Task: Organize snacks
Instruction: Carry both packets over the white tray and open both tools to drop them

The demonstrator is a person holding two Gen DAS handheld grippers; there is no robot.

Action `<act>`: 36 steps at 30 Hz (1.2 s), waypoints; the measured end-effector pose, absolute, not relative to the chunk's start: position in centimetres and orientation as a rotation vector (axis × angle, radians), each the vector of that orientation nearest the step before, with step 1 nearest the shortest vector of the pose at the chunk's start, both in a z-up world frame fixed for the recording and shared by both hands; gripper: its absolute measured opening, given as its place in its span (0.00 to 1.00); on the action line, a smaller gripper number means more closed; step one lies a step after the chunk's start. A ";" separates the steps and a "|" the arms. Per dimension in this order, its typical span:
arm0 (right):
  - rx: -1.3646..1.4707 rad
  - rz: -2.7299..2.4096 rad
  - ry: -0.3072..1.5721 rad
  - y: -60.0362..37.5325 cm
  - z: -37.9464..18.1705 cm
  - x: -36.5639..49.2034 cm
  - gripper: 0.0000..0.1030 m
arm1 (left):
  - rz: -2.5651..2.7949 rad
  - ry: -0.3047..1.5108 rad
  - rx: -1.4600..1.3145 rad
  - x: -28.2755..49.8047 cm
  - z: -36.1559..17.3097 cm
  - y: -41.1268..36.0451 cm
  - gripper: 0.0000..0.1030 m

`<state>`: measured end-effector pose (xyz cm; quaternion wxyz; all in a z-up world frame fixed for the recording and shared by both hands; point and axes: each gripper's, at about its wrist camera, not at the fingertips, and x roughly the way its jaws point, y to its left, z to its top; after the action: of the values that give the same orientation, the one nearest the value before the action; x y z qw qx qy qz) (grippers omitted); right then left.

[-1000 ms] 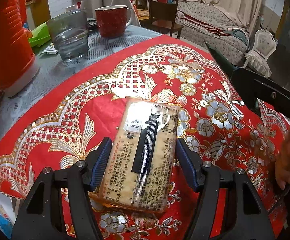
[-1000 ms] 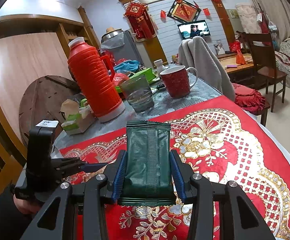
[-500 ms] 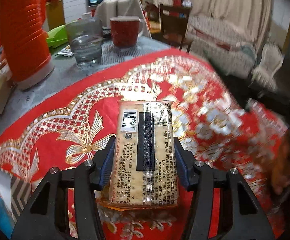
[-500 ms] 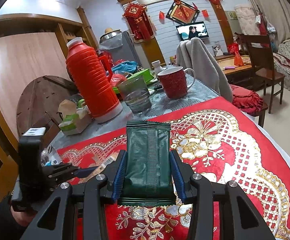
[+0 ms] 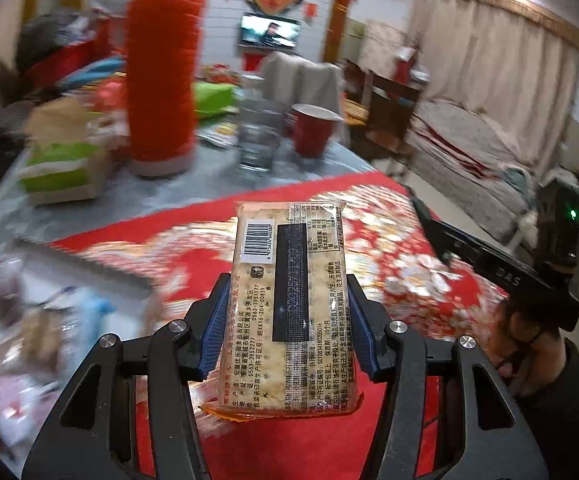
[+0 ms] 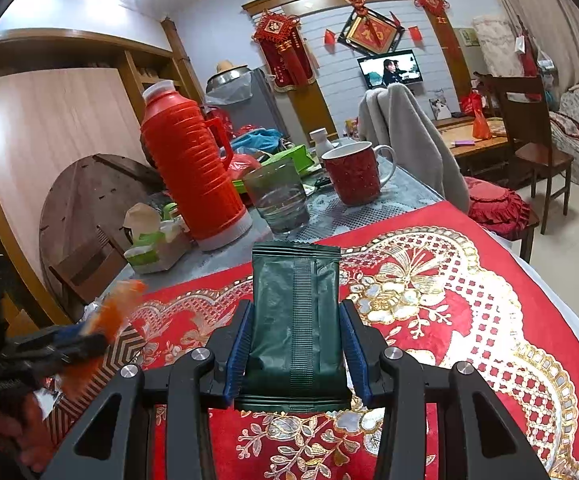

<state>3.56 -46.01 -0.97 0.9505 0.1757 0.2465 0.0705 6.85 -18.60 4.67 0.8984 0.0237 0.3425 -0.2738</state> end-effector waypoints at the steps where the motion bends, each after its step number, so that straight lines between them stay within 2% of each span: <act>1: 0.351 0.145 0.500 -45.9 -0.9 3.5 0.40 | -0.527 0.695 0.044 6.4 5.0 -17.7 0.52; 12: 0.226 0.118 0.498 -43.6 -0.4 3.3 0.40 | -0.219 0.593 -0.069 6.1 8.3 -6.1 0.52; 22: 0.208 0.311 0.481 -35.6 2.8 3.4 0.40 | -0.075 0.609 -0.245 6.9 6.7 5.5 0.52; 29: 0.156 0.539 0.481 -25.6 5.5 5.4 0.40 | -0.041 0.682 -0.201 7.4 4.5 6.4 0.52; 36: 0.019 0.625 0.537 -16.4 4.4 7.7 0.41 | -0.019 0.752 -0.082 8.1 2.7 4.6 0.52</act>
<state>7.67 -16.43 4.36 0.9163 0.0092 0.2610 0.3037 8.11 4.64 2.68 0.9293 -0.0398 0.3671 -0.0094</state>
